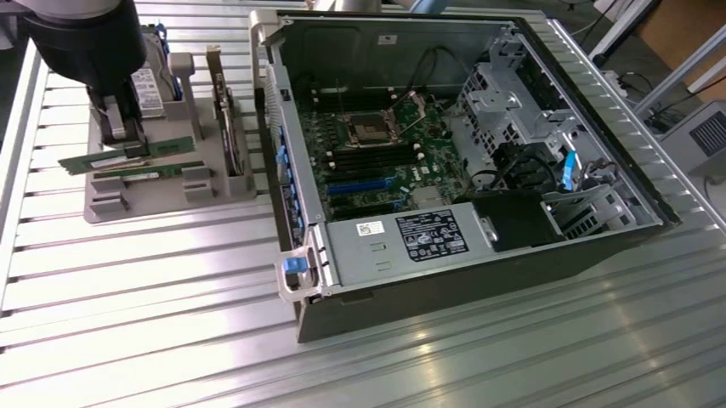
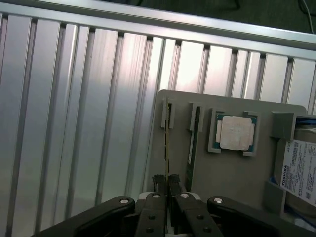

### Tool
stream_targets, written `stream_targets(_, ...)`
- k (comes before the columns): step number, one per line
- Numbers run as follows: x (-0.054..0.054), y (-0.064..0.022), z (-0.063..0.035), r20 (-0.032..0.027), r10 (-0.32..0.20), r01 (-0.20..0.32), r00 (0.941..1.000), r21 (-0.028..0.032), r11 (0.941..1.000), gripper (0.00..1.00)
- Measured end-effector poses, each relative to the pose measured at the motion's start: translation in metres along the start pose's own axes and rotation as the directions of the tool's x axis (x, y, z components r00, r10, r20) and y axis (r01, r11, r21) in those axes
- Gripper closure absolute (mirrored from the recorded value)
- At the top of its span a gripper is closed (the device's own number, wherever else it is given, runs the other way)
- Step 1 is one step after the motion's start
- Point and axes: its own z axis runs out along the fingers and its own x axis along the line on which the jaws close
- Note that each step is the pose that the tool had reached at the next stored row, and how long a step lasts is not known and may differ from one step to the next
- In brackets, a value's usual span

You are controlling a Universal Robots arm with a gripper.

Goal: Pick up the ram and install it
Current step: 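Pick up the ram and move it above insertion slot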

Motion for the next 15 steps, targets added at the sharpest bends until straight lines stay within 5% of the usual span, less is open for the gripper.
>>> stream_targets(8,0.0,0.0013,-0.0295,0.0,0.0,0.0,1.0,0.0,1.0,0.86)
stream_targets(15,0.0,0.002,-0.045,0.0,0.0,0.0,1.0,0.0,1.0,0.86)
